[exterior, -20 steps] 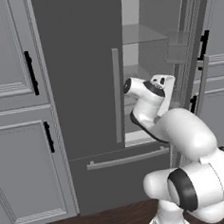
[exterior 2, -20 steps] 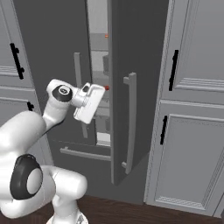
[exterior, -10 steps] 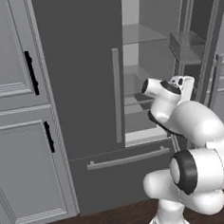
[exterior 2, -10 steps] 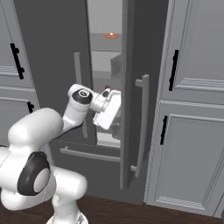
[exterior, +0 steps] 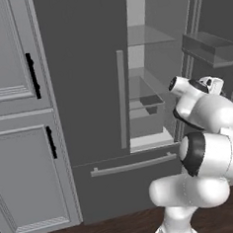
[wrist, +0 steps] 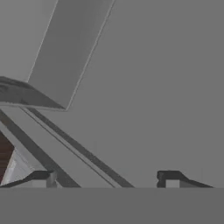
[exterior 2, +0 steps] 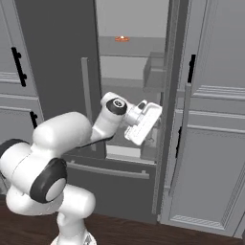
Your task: Take the strawberry from the fridge and place it on top of the pancake, located on the dining counter.
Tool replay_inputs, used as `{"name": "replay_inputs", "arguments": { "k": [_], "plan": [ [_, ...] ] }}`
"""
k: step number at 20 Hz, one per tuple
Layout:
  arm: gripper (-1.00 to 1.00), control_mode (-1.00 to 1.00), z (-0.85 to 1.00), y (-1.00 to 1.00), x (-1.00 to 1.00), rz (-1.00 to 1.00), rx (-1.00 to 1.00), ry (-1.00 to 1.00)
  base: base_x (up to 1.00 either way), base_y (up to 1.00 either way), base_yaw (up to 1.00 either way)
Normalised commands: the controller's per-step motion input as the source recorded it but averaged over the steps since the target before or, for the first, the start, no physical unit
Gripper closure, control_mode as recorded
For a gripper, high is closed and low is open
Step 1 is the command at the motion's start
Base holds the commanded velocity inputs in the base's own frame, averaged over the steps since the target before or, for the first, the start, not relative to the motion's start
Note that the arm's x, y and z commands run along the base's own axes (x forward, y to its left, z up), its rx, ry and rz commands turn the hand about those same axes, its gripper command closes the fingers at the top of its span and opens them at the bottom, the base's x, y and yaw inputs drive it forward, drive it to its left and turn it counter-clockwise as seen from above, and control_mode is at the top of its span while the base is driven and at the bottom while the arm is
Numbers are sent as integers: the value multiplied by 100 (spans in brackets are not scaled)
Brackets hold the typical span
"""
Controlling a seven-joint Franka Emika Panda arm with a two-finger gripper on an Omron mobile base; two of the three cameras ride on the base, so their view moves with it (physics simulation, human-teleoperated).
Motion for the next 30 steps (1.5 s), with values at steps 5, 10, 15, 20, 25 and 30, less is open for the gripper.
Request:
{"name": "replay_inputs", "arguments": {
  "k": [5, 10, 15, 20, 25, 30],
  "plan": [
    [-100, -100, 3, 57, -36, 0, 3, -12, 0, 0, 0],
    [-100, -100, -25, 100, -5, -3, 8, -9, 0, 0, 0],
    [-100, -100, -31, 88, 27, -13, 66, -14, 0, 0, 0],
    [-100, -100, -1, 31, 46, -36, 72, -51, 0, 0, 0],
    [-100, -100, 22, 87, 26, -25, 48, -52, 0, 0, 0],
    [-100, -100, 92, 100, 25, -9, 4, -70, 0, 0, 0]
  ]
}}
